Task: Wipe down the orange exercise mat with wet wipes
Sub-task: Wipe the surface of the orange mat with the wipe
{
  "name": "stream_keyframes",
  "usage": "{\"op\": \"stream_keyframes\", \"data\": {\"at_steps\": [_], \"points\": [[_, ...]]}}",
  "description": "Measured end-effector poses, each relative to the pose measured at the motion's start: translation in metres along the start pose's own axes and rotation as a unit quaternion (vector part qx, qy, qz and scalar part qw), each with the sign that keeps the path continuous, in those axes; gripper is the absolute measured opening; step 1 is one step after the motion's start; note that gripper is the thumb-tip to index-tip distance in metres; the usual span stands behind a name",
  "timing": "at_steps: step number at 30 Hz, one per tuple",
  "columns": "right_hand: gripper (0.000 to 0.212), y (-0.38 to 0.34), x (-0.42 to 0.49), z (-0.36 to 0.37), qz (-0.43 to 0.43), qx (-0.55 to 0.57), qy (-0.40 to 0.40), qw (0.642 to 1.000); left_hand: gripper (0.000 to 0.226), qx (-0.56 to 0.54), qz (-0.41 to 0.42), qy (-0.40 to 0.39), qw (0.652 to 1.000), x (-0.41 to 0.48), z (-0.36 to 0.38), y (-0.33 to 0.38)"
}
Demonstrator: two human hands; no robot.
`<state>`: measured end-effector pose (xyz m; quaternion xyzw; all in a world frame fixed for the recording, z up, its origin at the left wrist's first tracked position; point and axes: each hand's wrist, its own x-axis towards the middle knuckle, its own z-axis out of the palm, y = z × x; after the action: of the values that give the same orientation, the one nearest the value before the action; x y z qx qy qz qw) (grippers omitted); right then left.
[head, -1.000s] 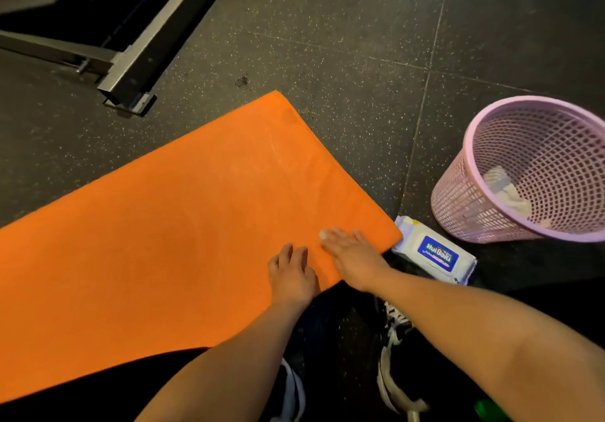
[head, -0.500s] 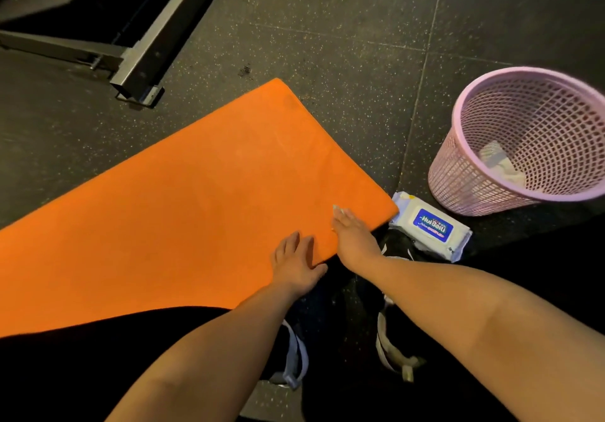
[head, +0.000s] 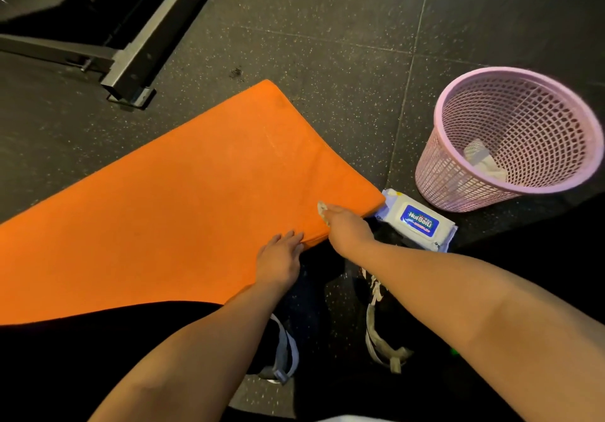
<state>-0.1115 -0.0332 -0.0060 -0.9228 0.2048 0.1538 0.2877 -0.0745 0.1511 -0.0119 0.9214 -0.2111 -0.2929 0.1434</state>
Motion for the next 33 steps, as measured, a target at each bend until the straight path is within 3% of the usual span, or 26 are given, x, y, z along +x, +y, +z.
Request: {"op": "stream_keyframes", "data": {"at_steps": [8,16,24,29,33], "points": [[0.042,-0.022,0.007,0.0,-0.055,-0.004,0.03,0.998,0.039,-0.1,-0.005,0.05,0.994,0.001,-0.024,0.011],[0.043,-0.035,0.031,-0.031,-0.043,0.025,0.107,0.993,0.038,-0.165,0.012,0.085,0.983,0.033,-0.038,0.031],[0.044,-0.027,0.019,-0.018,-0.023,0.074,0.003,0.997,0.044,-0.082,-0.018,0.073,0.994,0.028,-0.012,0.033],[0.037,-0.018,0.015,-0.02,0.048,0.122,0.039,0.991,0.041,-0.082,-0.036,0.081,0.993,0.03,-0.006,0.034],[0.027,-0.008,0.005,0.008,0.043,0.128,-0.011,0.991,0.042,-0.086,-0.058,0.063,0.993,0.036,-0.01,0.029]]}}
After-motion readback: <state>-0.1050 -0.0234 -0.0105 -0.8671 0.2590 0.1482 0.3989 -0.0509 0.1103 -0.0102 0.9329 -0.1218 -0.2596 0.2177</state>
